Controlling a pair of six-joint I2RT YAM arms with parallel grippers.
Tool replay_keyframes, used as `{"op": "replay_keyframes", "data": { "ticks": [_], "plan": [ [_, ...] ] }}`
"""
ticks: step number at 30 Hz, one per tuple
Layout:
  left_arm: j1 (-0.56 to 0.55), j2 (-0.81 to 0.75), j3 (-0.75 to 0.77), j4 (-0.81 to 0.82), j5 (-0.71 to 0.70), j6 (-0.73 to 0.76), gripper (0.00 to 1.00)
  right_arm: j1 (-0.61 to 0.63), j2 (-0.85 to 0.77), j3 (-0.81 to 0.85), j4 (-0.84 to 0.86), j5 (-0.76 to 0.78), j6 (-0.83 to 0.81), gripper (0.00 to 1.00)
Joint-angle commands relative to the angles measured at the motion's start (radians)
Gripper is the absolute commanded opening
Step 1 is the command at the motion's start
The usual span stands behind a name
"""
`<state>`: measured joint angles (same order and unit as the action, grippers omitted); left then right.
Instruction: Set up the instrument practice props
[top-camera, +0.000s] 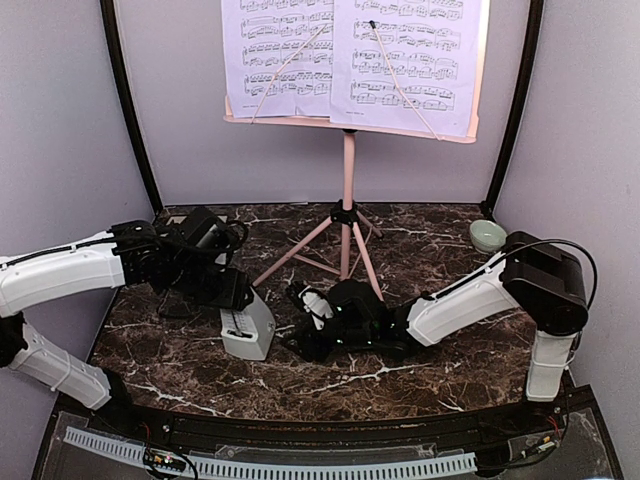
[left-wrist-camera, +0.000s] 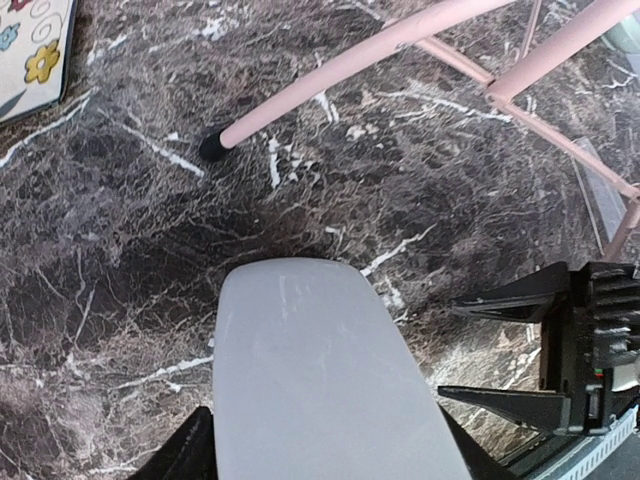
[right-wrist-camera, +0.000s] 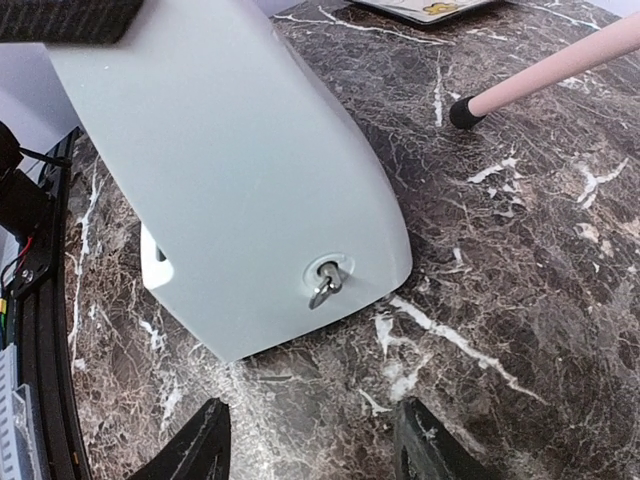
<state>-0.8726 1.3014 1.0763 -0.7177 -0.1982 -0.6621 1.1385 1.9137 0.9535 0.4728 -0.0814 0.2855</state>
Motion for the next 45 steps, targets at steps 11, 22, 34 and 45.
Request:
{"op": "replay_keyframes", "data": {
  "ticks": [11,22,34,45],
  "plan": [
    [0.001,-0.126,0.012,0.171,0.035,0.086,0.21,-0.006,0.016,0.084,0.092,0.007,-0.008,0.47],
    [0.001,-0.204,-0.05,0.259,0.1,0.137,0.2,-0.02,0.028,0.091,0.065,0.084,0.01,0.35],
    [0.001,-0.21,-0.054,0.255,0.128,0.173,0.17,-0.021,0.006,0.09,0.077,0.1,0.009,0.23],
    [0.001,-0.208,-0.063,0.262,0.139,0.167,0.16,-0.021,0.003,0.096,0.062,0.109,-0.006,0.19]
  ]
}}
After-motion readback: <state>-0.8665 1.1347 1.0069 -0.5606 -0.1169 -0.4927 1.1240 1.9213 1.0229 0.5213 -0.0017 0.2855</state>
